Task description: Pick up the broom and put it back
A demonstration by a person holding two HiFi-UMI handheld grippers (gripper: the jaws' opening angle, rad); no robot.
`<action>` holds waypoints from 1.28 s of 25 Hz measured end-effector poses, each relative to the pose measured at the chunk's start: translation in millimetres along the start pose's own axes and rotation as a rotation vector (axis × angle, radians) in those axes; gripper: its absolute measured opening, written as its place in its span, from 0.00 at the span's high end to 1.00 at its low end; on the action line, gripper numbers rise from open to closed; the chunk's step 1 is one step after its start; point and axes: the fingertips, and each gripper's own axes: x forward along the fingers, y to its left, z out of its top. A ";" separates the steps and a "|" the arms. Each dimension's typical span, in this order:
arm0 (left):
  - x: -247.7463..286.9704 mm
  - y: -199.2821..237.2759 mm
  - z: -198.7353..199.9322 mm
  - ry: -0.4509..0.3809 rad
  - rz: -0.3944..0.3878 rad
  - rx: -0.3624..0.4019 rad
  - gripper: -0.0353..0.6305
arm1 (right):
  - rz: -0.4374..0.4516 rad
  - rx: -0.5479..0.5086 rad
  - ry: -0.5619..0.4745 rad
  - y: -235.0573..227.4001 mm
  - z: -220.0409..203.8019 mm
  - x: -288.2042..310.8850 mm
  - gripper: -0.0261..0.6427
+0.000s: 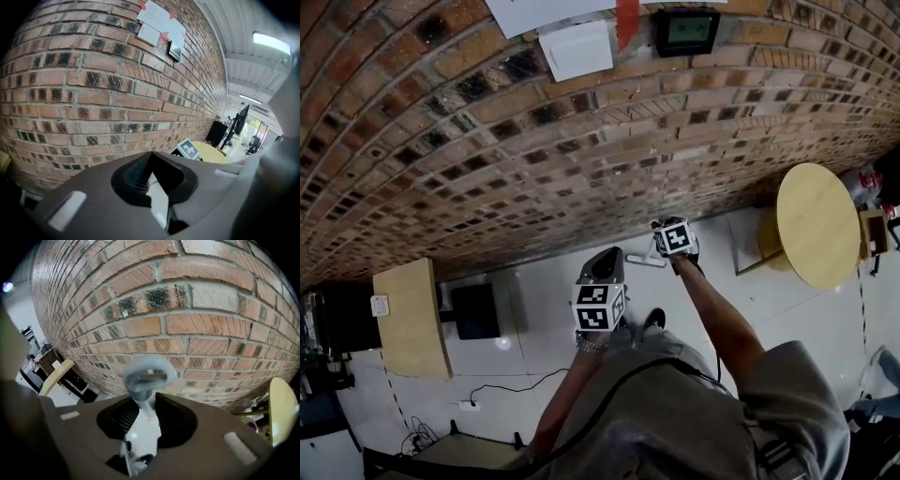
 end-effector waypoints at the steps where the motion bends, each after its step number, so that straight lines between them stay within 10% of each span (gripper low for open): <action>1: 1.5 1.6 -2.9 0.008 0.005 -0.004 0.94 | 0.000 -0.005 0.001 -3.5 -0.3 6.8 0.82; 32: 20.0 4.1 -13.1 0.068 0.020 -0.009 0.94 | 0.035 0.107 -0.032 -72.3 72.2 67.2 0.63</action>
